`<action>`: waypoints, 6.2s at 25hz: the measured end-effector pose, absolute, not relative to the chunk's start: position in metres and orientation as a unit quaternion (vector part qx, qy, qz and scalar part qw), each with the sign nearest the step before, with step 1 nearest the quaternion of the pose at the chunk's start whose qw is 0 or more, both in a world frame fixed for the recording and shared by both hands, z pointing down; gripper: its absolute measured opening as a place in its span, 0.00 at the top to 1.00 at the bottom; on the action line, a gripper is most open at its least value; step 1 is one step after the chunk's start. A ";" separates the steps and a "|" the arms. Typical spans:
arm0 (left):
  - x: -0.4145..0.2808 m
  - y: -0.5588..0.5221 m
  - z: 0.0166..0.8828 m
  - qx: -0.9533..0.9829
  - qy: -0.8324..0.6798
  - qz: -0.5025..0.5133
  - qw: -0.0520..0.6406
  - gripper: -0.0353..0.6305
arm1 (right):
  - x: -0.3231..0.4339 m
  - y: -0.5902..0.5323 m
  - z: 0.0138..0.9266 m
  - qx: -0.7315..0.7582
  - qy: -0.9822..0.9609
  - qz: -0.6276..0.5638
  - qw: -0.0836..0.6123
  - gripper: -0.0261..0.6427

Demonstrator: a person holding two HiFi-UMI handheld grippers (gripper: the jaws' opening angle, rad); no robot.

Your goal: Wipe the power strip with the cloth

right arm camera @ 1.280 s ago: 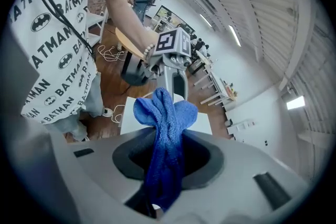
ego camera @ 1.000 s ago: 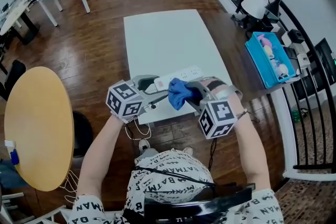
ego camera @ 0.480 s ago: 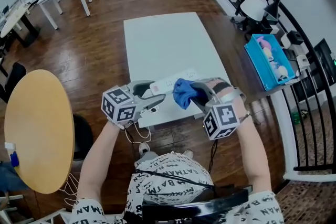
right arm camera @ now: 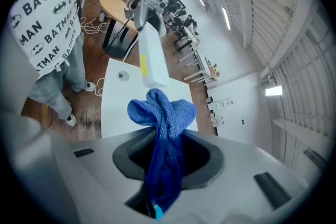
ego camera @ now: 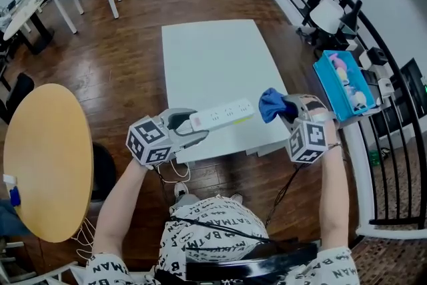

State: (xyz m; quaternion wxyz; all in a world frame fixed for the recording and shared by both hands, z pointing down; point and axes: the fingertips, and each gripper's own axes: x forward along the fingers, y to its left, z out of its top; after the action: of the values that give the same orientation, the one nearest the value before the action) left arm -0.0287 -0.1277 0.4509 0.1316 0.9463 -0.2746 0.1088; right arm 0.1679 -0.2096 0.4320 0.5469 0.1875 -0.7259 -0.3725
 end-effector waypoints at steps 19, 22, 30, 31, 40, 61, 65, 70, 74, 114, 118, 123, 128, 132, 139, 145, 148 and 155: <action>0.036 -0.094 0.461 0.951 -0.192 0.241 -0.012 0.53 | 0.024 -0.152 0.454 -0.040 -0.754 -0.418 0.505 0.77; 0.032 -0.093 0.463 0.950 -0.191 0.246 -0.011 0.53 | 0.023 -0.149 0.455 -0.065 -0.744 -0.436 0.502 0.77; 0.023 -0.083 0.470 0.950 -0.177 0.258 -0.019 0.53 | 0.040 -0.136 0.468 -0.137 -0.670 -0.501 0.531 0.77; 0.021 -0.083 0.468 0.951 -0.178 0.253 -0.016 0.53 | 0.044 -0.138 0.468 -0.135 -0.668 -0.499 0.535 0.77; 0.005 -0.083 0.461 0.951 -0.190 0.242 -0.008 0.53 | 0.099 -0.158 0.475 -0.101 -0.666 -0.465 0.574 0.77; -0.017 -0.101 0.453 0.950 -0.246 0.192 0.023 0.53 | 0.122 -0.190 0.479 0.051 -0.749 -0.357 0.556 0.77; -0.016 -0.103 0.453 0.946 -0.258 0.197 0.020 0.53 | 0.122 -0.183 0.478 0.053 -0.743 -0.368 0.556 0.78; -0.015 -0.105 0.457 0.943 -0.265 0.203 0.019 0.53 | 0.126 -0.177 0.472 0.058 -0.705 -0.407 0.578 0.77; -0.017 -0.110 0.457 0.937 -0.283 0.205 0.022 0.53 | 0.133 -0.173 0.467 0.056 -0.657 -0.449 0.603 0.77; -0.053 -0.145 0.543 0.920 -0.341 0.154 0.112 0.53 | 0.165 -0.172 0.492 0.217 -0.777 -0.262 0.530 0.77; -0.051 -0.151 0.587 0.918 -0.334 0.175 0.122 0.53 | 0.176 -0.165 0.515 0.276 -0.791 -0.188 0.512 0.77; -0.041 -0.165 0.629 0.917 -0.317 0.207 0.127 0.53 | 0.167 -0.163 0.537 0.339 -0.816 -0.104 0.458 0.77; -0.035 -0.186 0.655 0.913 -0.309 0.232 0.131 0.53 | 0.154 -0.168 0.551 0.387 -0.824 -0.021 0.413 0.77; -0.027 -0.202 0.668 0.912 -0.301 0.243 0.133 0.53 | 0.151 -0.169 0.560 0.408 -0.829 0.031 0.382 0.77; -0.016 -0.218 0.681 0.918 -0.277 0.248 0.136 0.53 | 0.155 -0.175 0.566 0.430 -0.820 0.055 0.374 0.77; -0.010 -0.223 0.702 0.919 -0.247 0.288 0.106 0.53 | 0.154 -0.177 0.576 0.436 -0.815 0.070 0.376 0.77; -0.009 -0.222 0.712 0.916 -0.239 0.308 0.095 0.53 | 0.156 -0.176 0.582 0.436 -0.814 0.079 0.376 0.77; -0.013 -0.222 0.732 0.906 -0.234 0.344 0.079 0.53 | 0.160 -0.180 0.586 0.440 -0.814 0.092 0.368 0.77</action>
State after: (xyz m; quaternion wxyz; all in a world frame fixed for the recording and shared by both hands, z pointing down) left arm -0.0127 -0.2218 0.7320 0.0793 0.9059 -0.2344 0.3436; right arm 0.1601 -0.1796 0.5859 0.3684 0.4396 -0.8140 0.0916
